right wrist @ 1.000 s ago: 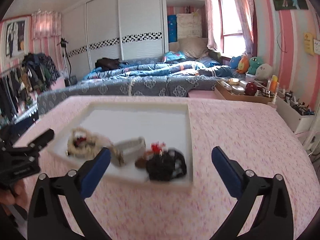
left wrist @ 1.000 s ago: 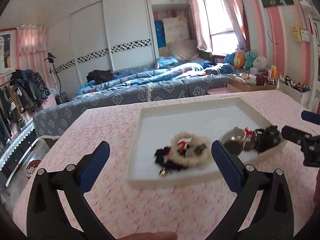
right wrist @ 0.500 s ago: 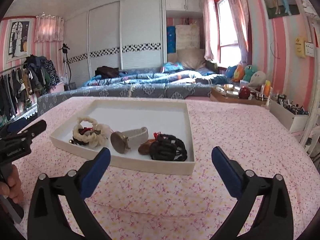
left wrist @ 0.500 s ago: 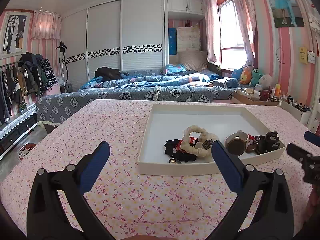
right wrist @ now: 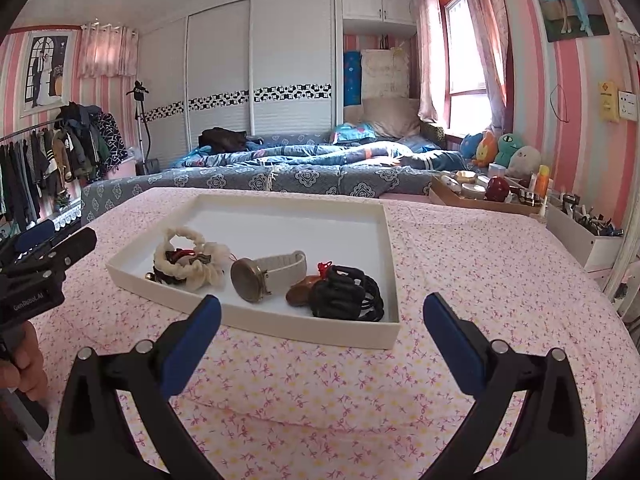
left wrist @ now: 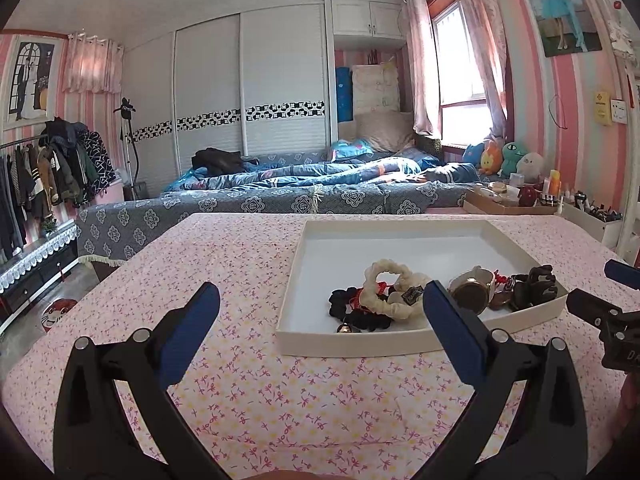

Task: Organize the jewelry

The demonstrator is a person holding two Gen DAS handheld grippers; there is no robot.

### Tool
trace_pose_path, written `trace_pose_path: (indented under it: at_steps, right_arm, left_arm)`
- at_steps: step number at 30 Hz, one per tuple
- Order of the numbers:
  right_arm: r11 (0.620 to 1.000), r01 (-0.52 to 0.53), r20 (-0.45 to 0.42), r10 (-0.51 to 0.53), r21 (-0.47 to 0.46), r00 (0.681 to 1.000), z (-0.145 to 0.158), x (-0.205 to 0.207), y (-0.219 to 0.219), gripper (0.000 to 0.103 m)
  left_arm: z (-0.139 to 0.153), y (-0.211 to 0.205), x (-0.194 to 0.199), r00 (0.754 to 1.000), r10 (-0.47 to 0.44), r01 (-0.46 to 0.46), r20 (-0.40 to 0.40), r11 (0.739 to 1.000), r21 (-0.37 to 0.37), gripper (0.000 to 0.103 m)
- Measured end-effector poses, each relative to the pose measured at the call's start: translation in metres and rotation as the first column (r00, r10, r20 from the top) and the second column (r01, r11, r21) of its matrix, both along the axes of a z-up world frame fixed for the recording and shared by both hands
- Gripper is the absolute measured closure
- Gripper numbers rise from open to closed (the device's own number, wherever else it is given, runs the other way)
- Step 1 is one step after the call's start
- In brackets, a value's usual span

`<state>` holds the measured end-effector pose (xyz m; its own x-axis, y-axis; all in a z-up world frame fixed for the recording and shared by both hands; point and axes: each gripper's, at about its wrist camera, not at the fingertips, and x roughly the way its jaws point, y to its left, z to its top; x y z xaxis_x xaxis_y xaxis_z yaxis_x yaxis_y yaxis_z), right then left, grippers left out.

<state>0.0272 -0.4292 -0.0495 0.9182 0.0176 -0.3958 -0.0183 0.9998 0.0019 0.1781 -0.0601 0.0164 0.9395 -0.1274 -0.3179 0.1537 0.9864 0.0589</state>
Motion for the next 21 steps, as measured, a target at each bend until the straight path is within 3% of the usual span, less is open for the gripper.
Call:
trace_pose_path:
  at_steps: [21]
  right_arm:
    - [1.0,-0.019,-0.016,0.019,-0.025,1.0,-0.0021,0.0017,0.0067,0.002]
  left_arm:
    - [-0.0003,-0.0027,-0.0014,1.0,-0.004,0.003,0.016,1.0,0.005,0.003]
